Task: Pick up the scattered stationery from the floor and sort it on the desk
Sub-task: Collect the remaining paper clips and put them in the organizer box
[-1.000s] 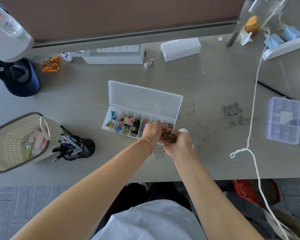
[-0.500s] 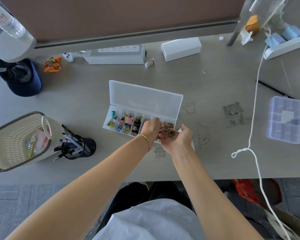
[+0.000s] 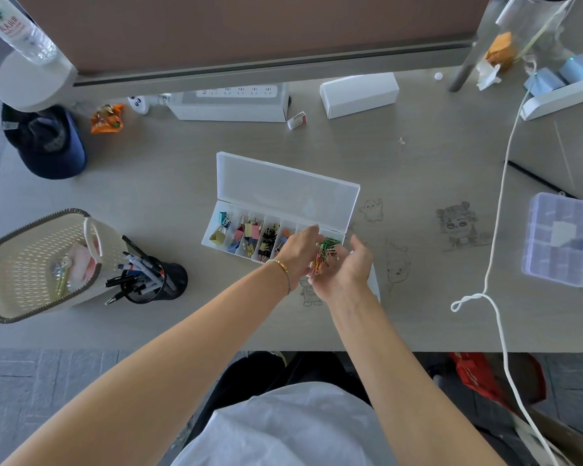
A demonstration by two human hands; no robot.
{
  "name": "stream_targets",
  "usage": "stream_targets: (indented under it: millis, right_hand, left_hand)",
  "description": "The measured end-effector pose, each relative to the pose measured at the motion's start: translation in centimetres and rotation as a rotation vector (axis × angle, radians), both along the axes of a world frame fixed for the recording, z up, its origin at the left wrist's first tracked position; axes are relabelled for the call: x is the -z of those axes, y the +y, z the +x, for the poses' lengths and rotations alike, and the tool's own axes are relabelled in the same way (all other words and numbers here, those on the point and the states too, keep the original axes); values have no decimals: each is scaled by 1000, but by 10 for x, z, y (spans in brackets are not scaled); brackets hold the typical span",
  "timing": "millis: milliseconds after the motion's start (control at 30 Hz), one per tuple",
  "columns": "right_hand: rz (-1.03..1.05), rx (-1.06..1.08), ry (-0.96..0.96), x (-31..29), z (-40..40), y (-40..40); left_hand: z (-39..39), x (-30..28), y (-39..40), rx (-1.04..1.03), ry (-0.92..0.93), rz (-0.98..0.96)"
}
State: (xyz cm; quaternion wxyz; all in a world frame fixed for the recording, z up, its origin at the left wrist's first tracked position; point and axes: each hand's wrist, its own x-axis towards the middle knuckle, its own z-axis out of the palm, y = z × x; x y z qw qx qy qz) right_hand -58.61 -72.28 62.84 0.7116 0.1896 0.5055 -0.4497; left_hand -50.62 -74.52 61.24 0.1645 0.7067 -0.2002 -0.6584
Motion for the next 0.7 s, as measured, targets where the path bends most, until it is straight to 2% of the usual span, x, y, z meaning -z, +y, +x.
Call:
stream_targets:
  millis: [233,333,400,533,633,700]
  right_hand:
    - [-41,-281,197,-4,-12,-2]
    - [-58,-478,344,-1,-20,-4]
    - [-69,-534,464,2,-26,-5]
    - [-158,-585,584,13,-46,-7]
    - [-223,-660,817,23,-57,-8]
    - [-255,-732,808,26,-56,-6]
  left_hand:
    - [3,-14,5,135,25,-4]
    - [0,-22,5,176,62,-23]
    - [-4,-22,4,205,63,-35]
    - [-9,-11,4,329,-95,-124]
    - [-10,1,8,311,-236,-184]
    - [-8,8,9,294,-263,-218]
